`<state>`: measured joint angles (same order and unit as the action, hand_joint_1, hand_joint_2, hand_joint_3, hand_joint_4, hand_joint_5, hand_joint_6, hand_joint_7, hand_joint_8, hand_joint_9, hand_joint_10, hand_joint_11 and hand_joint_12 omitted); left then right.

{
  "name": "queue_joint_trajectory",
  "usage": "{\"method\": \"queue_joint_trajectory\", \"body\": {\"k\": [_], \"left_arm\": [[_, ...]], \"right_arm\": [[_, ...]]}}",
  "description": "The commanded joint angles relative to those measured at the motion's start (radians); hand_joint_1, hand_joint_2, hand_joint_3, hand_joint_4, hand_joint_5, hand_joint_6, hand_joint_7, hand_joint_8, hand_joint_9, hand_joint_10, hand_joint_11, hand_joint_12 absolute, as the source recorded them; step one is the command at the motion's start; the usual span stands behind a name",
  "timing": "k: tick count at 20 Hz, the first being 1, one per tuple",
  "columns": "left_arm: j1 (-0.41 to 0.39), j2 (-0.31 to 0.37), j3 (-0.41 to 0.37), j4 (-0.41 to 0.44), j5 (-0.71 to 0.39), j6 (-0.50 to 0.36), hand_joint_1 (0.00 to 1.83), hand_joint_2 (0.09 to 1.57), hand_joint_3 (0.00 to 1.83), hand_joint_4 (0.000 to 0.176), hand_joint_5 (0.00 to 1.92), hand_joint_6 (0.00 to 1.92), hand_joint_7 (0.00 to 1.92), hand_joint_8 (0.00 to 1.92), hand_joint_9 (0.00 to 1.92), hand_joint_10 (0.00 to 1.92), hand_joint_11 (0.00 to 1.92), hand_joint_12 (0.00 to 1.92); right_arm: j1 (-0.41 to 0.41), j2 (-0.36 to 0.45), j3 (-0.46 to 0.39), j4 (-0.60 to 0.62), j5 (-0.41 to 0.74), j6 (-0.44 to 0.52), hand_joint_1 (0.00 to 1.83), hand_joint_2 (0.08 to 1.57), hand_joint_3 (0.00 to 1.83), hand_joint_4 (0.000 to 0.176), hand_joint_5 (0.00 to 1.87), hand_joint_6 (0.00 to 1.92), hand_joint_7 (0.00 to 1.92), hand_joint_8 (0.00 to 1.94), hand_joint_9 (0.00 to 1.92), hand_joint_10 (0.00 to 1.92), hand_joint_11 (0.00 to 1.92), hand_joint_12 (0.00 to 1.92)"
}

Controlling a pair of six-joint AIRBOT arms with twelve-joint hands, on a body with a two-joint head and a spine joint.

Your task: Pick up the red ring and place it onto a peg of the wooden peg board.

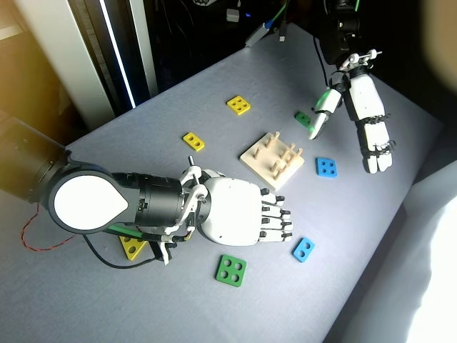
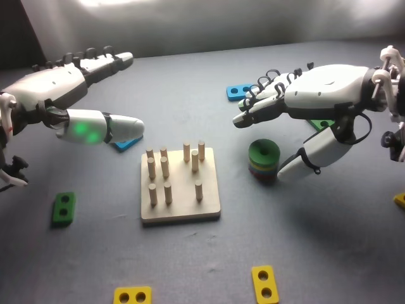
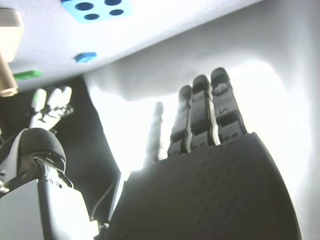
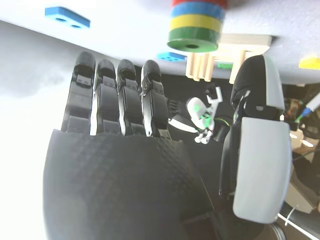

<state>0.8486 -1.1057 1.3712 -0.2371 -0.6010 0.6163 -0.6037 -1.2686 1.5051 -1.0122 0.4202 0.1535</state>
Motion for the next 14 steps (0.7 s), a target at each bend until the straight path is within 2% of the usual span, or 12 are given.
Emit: {"method": "queue_joint_trajectory", "body": {"k": [1, 4, 5, 6, 8, 9, 10, 11, 13, 14], "left_arm": [[-0.017, 0.002, 0.006, -0.008, -0.116, -0.003, 0.35, 1.0, 0.01, 0.173, 0.0, 0.0, 0.0, 0.0, 0.0, 0.0, 0.0, 0.0], [-0.02, 0.0, 0.007, -0.007, -0.116, -0.003, 0.35, 1.0, 0.01, 0.173, 0.0, 0.0, 0.0, 0.0, 0.0, 0.0, 0.0, 0.0], [-0.02, 0.0, 0.007, -0.007, -0.116, -0.003, 0.34, 1.0, 0.0, 0.167, 0.0, 0.0, 0.0, 0.0, 0.0, 0.0, 0.0, 0.0], [-0.02, 0.0, 0.007, -0.007, -0.116, -0.003, 0.33, 1.0, 0.0, 0.171, 0.0, 0.0, 0.0, 0.0, 0.0, 0.0, 0.0, 0.0], [-0.022, 0.0, 0.007, -0.007, -0.115, -0.003, 0.34, 1.0, 0.0, 0.17, 0.0, 0.0, 0.0, 0.0, 0.0, 0.0, 0.0, 0.0], [-0.023, 0.0, 0.008, -0.007, -0.115, -0.003, 0.35, 1.01, 0.01, 0.165, 0.0, 0.0, 0.0, 0.0, 0.0, 0.0, 0.0, 0.0], [-0.023, 0.0, 0.008, -0.007, -0.115, -0.003, 0.36, 1.02, 0.01, 0.152, 0.0, 0.0, 0.0, 0.0, 0.0, 0.0, 0.0, 0.0], [-0.023, 0.0, 0.008, -0.007, -0.115, -0.003, 0.36, 1.03, 0.01, 0.148, 0.0, 0.0, 0.0, 0.0, 0.0, 0.0, 0.0, 0.0], [-0.024, 0.0, 0.008, -0.007, -0.115, -0.003, 0.36, 1.02, 0.01, 0.16, 0.0, 0.0, 0.0, 0.0, 0.0, 0.0, 0.0, 0.0], [-0.024, 0.0, 0.008, -0.007, -0.115, -0.003, 0.35, 1.02, 0.01, 0.157, 0.0, 0.0, 0.0, 0.0, 0.0, 0.0, 0.0, 0.0]], "right_arm": [[0.007, -0.008, 0.008, 0.023, 0.061, 0.015, 0.79, 0.97, 0.0, 0.0, 0.35, 0.01, 0.2, 0.0, 0.12, 0.01, 0.0, 0.39], [0.007, -0.023, 0.025, 0.014, 0.056, 0.03, 0.8, 0.97, 0.0, 0.0, 0.37, 0.02, 0.22, 0.0, 0.14, 0.02, 0.0, 0.45], [0.007, -0.026, 0.028, 0.013, 0.053, 0.03, 0.81, 0.98, 0.0, 0.0, 0.39, 0.02, 0.22, 0.01, 0.15, 0.02, 0.0, 0.46], [0.007, -0.027, 0.028, 0.011, 0.052, 0.03, 0.82, 0.98, 0.0, 0.0, 0.4, 0.02, 0.23, 0.0, 0.16, 0.02, 0.0, 0.49], [0.007, -0.03, 0.03, 0.005, 0.045, 0.03, 0.82, 0.99, 0.0, 0.0, 0.42, 0.03, 0.23, 0.0, 0.16, 0.02, 0.0, 0.53], [0.007, -0.031, 0.031, 0.004, 0.044, 0.03, 0.83, 0.99, 0.0, 0.0, 0.45, 0.03, 0.24, 0.0, 0.15, 0.01, 0.0, 0.49], [0.007, -0.031, 0.032, 0.004, 0.044, 0.03, 0.84, 0.99, 0.0, 0.0, 0.46, 0.03, 0.24, 0.0, 0.14, 0.0, 0.0, 0.43], [0.007, -0.032, 0.033, 0.004, 0.044, 0.03, 0.84, 0.99, 0.0, 0.0, 0.47, 0.03, 0.24, 0.0, 0.15, 0.0, 0.0, 0.46], [0.007, -0.034, 0.035, 0.004, 0.043, 0.03, 0.85, 0.99, 0.0, 0.0, 0.48, 0.03, 0.24, 0.0, 0.14, 0.0, 0.0, 0.47], [0.007, -0.035, 0.036, 0.004, 0.042, 0.031, 0.85, 0.99, 0.0, 0.0, 0.49, 0.03, 0.25, 0.0, 0.15, 0.01, 0.0, 0.51]]}}
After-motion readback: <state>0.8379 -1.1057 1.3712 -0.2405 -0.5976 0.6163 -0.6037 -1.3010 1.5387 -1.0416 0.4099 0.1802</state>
